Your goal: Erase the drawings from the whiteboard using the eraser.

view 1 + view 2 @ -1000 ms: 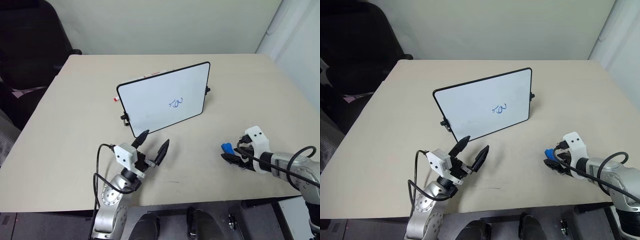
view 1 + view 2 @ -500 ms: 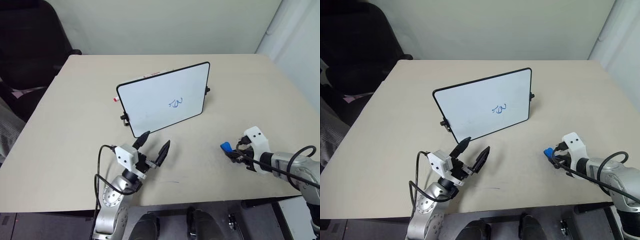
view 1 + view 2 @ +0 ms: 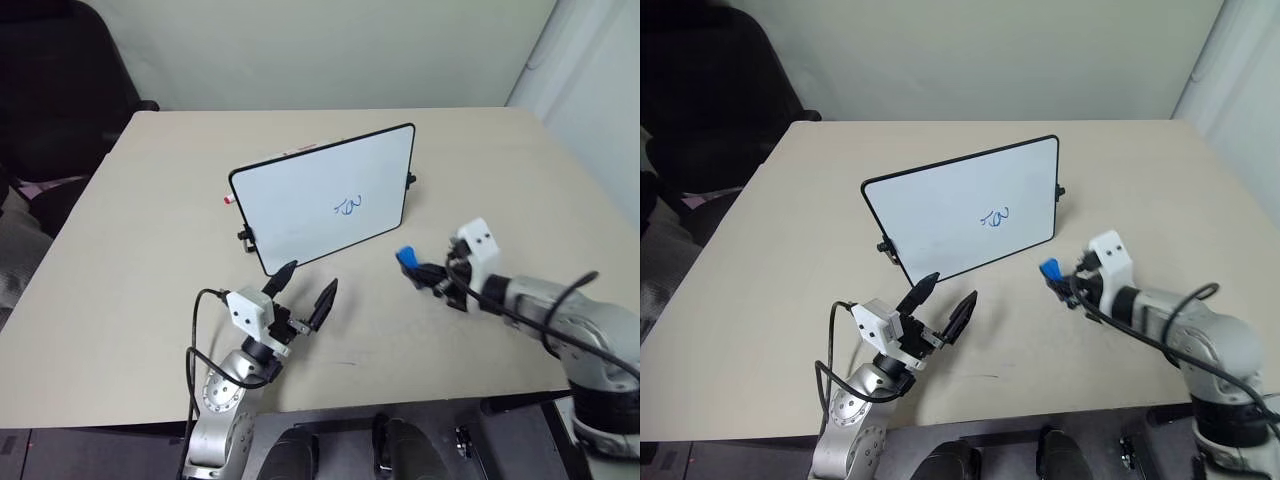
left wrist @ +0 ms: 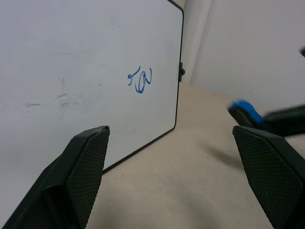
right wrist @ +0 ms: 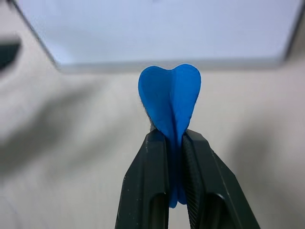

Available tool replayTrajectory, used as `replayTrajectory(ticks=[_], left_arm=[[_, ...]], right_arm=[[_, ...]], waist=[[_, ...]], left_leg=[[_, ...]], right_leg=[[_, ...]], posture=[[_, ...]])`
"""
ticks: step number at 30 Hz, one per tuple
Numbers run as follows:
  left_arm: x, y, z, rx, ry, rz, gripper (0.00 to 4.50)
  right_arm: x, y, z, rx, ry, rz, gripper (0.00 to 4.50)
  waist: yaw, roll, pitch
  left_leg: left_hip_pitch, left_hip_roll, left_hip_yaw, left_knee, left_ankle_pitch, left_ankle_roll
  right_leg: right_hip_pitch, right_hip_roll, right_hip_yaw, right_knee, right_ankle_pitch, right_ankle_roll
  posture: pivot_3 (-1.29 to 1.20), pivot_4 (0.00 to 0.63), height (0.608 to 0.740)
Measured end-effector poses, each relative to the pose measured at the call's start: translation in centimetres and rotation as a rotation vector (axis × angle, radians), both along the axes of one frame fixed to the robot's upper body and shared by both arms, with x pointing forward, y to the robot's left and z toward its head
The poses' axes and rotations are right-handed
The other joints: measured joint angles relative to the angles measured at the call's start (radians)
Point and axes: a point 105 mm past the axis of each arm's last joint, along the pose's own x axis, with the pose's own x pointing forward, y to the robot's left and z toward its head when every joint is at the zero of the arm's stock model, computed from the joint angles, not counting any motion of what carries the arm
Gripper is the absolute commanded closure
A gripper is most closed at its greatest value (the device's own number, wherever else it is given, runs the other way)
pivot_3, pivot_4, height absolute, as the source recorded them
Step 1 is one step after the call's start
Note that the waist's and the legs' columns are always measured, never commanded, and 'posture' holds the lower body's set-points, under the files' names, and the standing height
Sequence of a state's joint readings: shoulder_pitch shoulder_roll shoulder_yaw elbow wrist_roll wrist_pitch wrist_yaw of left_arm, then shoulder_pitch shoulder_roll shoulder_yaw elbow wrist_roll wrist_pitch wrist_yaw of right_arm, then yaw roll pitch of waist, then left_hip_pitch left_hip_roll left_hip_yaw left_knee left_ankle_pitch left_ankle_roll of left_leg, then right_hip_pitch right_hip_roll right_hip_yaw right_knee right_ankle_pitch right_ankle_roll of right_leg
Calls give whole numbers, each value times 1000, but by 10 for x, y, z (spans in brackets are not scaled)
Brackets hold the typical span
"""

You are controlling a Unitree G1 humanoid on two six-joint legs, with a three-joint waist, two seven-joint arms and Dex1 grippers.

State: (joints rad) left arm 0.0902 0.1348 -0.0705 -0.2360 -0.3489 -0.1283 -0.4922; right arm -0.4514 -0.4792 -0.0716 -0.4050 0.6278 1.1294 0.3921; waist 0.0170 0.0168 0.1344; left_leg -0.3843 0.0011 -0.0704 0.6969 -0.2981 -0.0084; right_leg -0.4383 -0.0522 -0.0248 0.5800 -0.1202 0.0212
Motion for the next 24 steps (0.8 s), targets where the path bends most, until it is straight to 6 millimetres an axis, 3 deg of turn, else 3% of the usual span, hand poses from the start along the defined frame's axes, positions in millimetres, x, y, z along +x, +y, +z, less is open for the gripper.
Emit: replayTrajectory(ticks=[8,19,24], left_arm=[[3,3,4,0,-15,2,0],[3,5,4,-1,-13,4,0],[3,5,4,-3,-9,4,0]], right_arm=[[40,39,7,23,-77,-11,4365],[64,53,13,54,-116,-57,4365],[70,57,28,66,-163,-70,4365]], waist=[[6,0,0],[4,0,0],[-1,0,0]], left_leg=[[-2,0,-1,0,-1,-1],[-7,0,0,0,-1,-4],[-7,0,1,1,1,-5]], right_leg=[[-3,-1,0,1,0,-1],[-11,-2,0,5,2,-5],[-15,-3,0,12,4,-8]], posture=[[0,150,737],[0,150,737],[0,150,737]])
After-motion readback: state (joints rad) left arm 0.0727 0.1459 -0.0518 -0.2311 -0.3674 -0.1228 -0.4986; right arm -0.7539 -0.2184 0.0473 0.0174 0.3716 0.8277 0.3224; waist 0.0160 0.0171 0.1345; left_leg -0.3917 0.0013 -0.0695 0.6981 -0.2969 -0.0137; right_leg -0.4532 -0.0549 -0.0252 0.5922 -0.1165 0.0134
